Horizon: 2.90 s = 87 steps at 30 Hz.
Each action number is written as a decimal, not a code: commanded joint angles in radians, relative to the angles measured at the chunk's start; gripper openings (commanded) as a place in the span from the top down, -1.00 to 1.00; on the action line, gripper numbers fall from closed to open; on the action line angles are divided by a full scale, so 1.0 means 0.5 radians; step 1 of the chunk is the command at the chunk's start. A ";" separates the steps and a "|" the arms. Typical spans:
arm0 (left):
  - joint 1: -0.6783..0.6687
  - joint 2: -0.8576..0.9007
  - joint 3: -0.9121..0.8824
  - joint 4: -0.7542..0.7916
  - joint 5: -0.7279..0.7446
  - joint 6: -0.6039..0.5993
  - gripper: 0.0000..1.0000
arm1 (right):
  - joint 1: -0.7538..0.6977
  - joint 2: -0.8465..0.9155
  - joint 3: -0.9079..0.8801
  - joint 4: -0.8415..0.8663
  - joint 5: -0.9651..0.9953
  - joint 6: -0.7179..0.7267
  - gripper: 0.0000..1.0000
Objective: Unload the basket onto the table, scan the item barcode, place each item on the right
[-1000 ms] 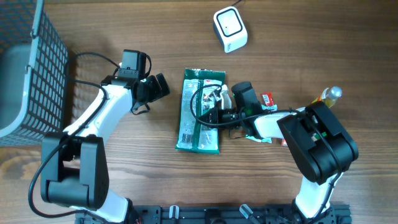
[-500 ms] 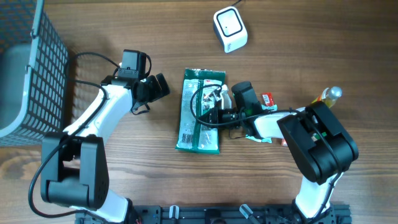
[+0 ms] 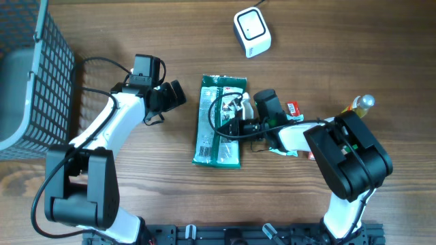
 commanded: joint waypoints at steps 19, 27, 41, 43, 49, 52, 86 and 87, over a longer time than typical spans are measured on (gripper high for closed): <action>0.007 -0.018 -0.014 -0.001 -0.034 0.024 -1.00 | -0.052 -0.875 1.864 -2.482 1.896 -2.139 0.91; 0.007 -0.018 -0.014 -0.001 -0.035 0.024 -1.00 | -0.052 -0.621 1.872 -1.943 2.161 -3.099 0.91; 0.007 -0.018 -0.014 -0.001 -0.035 0.024 -1.00 | -0.050 0.243 1.872 -0.561 2.477 -3.395 0.91; 0.007 -0.018 -0.014 -0.001 -0.035 0.024 -1.00 | -0.050 0.307 1.872 -0.461 2.477 -3.394 0.91; 0.007 -0.018 -0.014 -0.001 -0.035 0.024 -1.00 | -0.050 0.453 1.872 -0.290 2.442 -3.392 0.91; 0.007 -0.018 -0.014 -0.001 -0.035 0.024 -1.00 | -0.039 0.491 1.872 -0.317 2.399 -3.313 0.91; 0.007 -0.018 -0.014 -0.001 -0.035 0.024 -1.00 | -0.003 -0.275 1.873 -1.906 1.431 -2.130 0.91; 0.007 -0.018 -0.014 -0.001 -0.035 0.024 -1.00 | -0.003 -0.327 1.872 -2.132 1.317 -2.130 0.91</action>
